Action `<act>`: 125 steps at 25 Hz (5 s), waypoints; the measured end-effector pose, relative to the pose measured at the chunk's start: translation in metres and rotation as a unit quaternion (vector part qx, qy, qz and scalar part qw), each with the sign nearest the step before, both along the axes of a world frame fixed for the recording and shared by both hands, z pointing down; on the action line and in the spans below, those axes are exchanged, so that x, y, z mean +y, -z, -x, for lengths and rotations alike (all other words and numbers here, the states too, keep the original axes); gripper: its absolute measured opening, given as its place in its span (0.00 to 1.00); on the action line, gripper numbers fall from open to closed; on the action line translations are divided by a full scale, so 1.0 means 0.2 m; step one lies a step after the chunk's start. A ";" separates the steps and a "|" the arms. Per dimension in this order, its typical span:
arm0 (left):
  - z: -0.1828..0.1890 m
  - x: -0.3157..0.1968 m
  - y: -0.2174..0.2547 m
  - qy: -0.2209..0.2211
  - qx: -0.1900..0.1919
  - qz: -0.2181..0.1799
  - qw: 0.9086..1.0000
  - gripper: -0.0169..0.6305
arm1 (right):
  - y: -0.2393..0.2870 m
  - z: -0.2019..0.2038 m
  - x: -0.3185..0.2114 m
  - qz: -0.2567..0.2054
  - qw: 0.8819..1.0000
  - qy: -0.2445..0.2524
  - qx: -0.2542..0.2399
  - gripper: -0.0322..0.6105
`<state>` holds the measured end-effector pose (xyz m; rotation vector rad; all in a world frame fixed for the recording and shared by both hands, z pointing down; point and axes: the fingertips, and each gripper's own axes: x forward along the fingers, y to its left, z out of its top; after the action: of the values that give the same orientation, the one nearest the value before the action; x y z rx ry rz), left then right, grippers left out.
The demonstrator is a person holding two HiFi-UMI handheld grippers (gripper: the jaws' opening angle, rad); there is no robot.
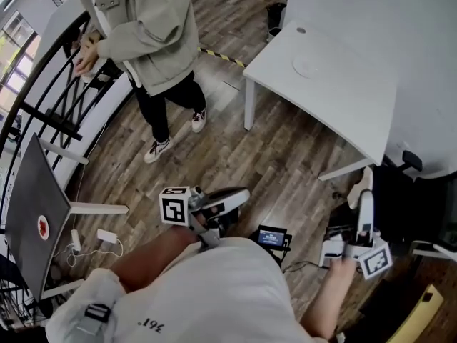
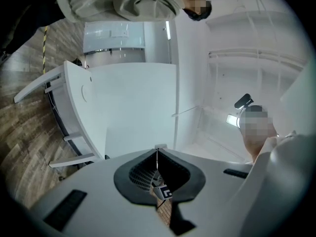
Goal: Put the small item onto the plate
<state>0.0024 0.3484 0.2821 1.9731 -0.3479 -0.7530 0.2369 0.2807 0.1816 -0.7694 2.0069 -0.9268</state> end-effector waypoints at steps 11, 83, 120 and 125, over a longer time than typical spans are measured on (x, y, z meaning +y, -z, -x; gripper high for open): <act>0.00 0.02 0.06 -0.013 0.005 0.004 1.000 0.04 | -0.01 0.06 0.01 0.011 1.000 -0.002 0.024 0.54; 0.67 -1.90 0.00 0.041 -0.008 0.028 0.999 0.04 | -0.76 0.58 -2.27 0.131 0.939 -0.036 0.317 0.54; 0.43 -2.59 -0.16 0.088 -0.052 0.091 0.991 0.04 | -1.97 0.62 -3.33 0.166 0.736 0.048 0.654 0.54; 0.41 -2.60 -0.16 0.082 -0.052 0.090 0.991 0.04 | -1.98 0.65 -3.33 0.164 0.724 0.055 0.667 0.54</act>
<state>-0.0801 -0.1710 0.3139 1.8318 -0.6244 -0.6970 0.1073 -0.3846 0.5767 -1.9232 3.1428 -0.8485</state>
